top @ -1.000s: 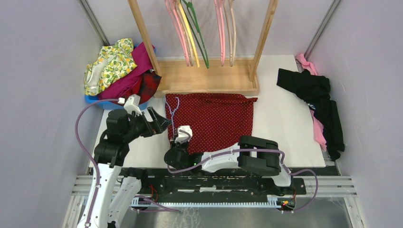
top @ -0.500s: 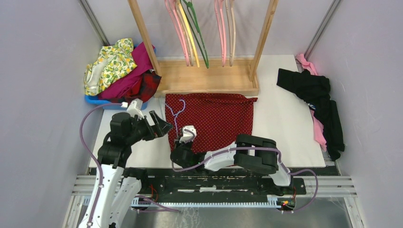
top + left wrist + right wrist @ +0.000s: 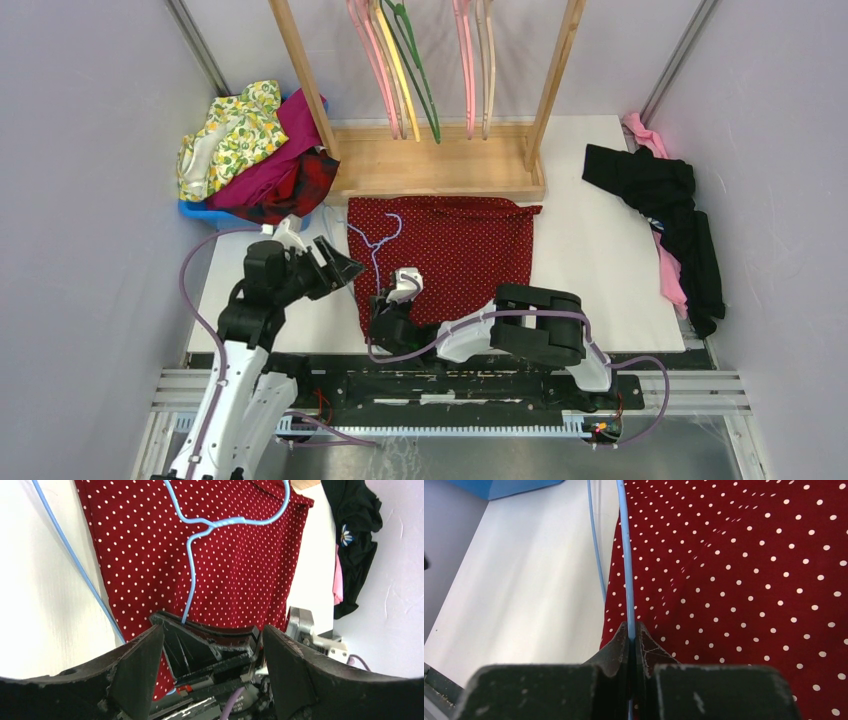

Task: Place the skirt on the hanger
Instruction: Hang the skirt on the hanger.

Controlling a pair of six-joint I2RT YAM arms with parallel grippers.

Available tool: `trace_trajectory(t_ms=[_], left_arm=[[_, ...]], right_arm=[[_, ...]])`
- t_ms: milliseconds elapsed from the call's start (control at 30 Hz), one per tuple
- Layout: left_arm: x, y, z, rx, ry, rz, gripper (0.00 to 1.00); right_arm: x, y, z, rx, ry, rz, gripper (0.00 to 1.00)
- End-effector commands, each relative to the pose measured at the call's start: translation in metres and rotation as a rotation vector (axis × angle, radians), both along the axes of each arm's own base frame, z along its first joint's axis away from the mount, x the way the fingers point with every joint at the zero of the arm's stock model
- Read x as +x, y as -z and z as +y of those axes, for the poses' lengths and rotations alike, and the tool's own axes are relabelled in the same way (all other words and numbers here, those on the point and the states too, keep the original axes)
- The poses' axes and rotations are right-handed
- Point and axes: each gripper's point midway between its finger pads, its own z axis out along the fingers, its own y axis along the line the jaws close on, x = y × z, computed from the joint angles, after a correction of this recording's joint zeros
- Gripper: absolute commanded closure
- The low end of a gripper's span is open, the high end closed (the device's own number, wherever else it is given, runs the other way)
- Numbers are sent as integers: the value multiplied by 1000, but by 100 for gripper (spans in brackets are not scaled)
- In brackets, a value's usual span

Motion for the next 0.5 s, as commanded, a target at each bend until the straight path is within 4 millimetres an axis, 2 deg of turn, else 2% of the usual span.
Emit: trace_trajectory(t_ms=[0,200,333,467], left_arm=[[24,2,3,-45,-93,-8,20],[37,39,13,-17,-175,81,22],[46,47,23,23,-231,85,31],[56,54,28,47,-267,97,37]], right_arm=[[2,-9,-1,24,15,4,99],[6,-10,0,30,24,13,99],[8,-13,0,35,26,13,99],[9,-13,0,44,24,16,99]])
